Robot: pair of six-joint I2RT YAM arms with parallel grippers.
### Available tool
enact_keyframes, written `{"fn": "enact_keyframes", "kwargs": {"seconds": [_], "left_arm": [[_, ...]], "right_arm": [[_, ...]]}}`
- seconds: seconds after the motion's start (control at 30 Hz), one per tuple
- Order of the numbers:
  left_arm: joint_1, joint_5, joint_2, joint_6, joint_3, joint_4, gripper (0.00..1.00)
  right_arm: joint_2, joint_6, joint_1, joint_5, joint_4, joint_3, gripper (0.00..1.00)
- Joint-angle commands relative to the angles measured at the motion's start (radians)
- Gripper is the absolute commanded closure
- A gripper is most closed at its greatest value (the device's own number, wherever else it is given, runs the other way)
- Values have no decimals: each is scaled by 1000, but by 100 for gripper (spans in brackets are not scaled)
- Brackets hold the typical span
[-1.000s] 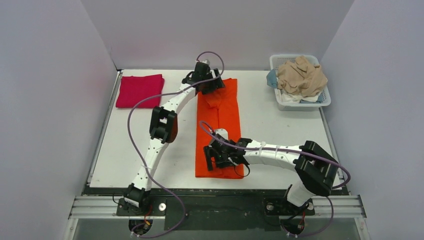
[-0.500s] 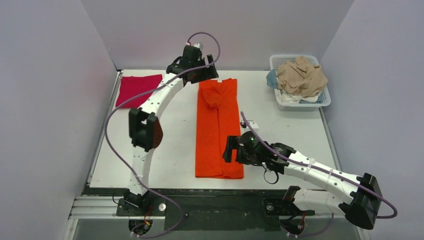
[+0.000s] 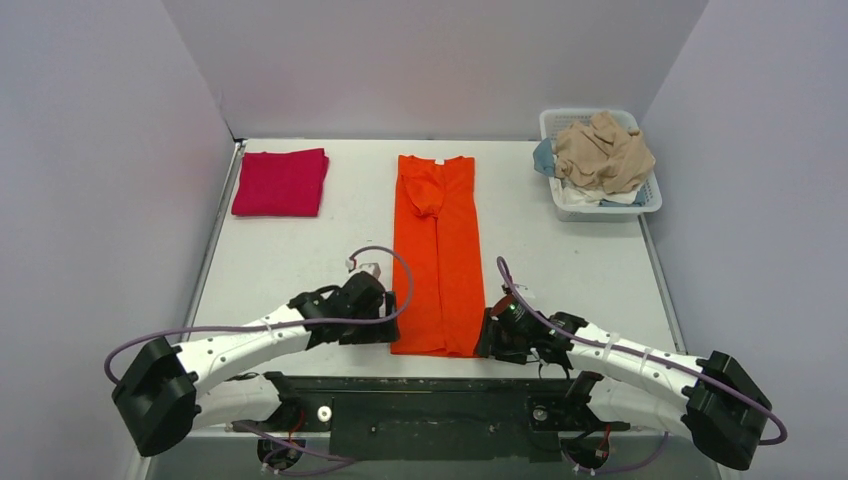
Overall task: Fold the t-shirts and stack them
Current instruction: Grab the bottom of the folded rectangular tshirt with both arms
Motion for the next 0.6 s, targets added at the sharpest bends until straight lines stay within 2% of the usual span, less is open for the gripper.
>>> {"fn": "enact_keyframes", "kwargs": {"seconds": [0.0,0.1,0.13,0.2,0.4,0.5,0.57], "left_arm": [[-18,96,-132,-116,-144,117,13],[-23,172,-143,-161,-223,237,24],[-24,177,-139,-167,-248,249,26],[-25,144,-122,-179,-261,255,37],[-26,115,-22,-166,-252,318,53],[-26,117,9,-161,-257,346,56],[-27,117,23,-157,-258,364,69]], "right_arm": [[32,70,-4,-23,119,-46,54],[32,87,-5,-21,135,-67,57],[31,87,-4,-20,136,-69,58],[30,88,-4,-18,140,-73,63],[45,93,-4,-23,147,-80,67],[50,91,-4,-17,148,-79,70],[55,89,-4,-13,147,-77,73]]}}
